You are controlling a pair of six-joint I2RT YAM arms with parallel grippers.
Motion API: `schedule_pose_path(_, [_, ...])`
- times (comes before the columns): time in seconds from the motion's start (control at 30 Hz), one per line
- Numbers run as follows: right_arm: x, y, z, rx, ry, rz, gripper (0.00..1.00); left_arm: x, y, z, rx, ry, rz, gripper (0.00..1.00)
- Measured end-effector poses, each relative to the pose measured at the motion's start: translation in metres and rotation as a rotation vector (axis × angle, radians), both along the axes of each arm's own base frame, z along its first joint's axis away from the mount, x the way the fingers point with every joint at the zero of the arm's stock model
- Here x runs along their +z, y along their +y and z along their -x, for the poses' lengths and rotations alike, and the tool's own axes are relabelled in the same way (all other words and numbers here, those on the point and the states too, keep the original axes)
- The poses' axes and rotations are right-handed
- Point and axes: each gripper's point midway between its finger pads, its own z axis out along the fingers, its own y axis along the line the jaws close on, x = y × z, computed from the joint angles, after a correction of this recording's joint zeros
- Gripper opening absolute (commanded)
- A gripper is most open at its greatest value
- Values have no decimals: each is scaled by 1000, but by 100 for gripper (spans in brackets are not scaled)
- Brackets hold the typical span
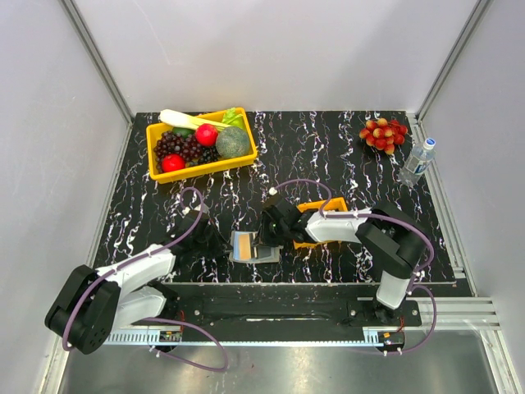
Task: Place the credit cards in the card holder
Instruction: Insert the credit card into the card slot.
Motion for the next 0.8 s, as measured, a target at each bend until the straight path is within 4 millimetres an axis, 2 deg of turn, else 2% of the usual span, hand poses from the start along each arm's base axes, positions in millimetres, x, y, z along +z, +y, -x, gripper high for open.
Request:
schedule_pose_path(0.23, [3, -1, 1, 2, 1, -3, 18, 1, 0, 0, 1, -2, -1, 0])
schedule_pose_path(0.4, [5, -12, 6, -3, -2, 24, 25, 2, -1, 0, -2, -7, 3, 0])
schedule_pose_path(0.67, [9, -17, 10, 5, -10, 38, 51, 3, -1, 0, -2, -8, 4, 0])
schedule_pose_path(0.8, [14, -18, 9, 4, -22, 33, 56, 4, -1, 0, -2, -13, 7, 0])
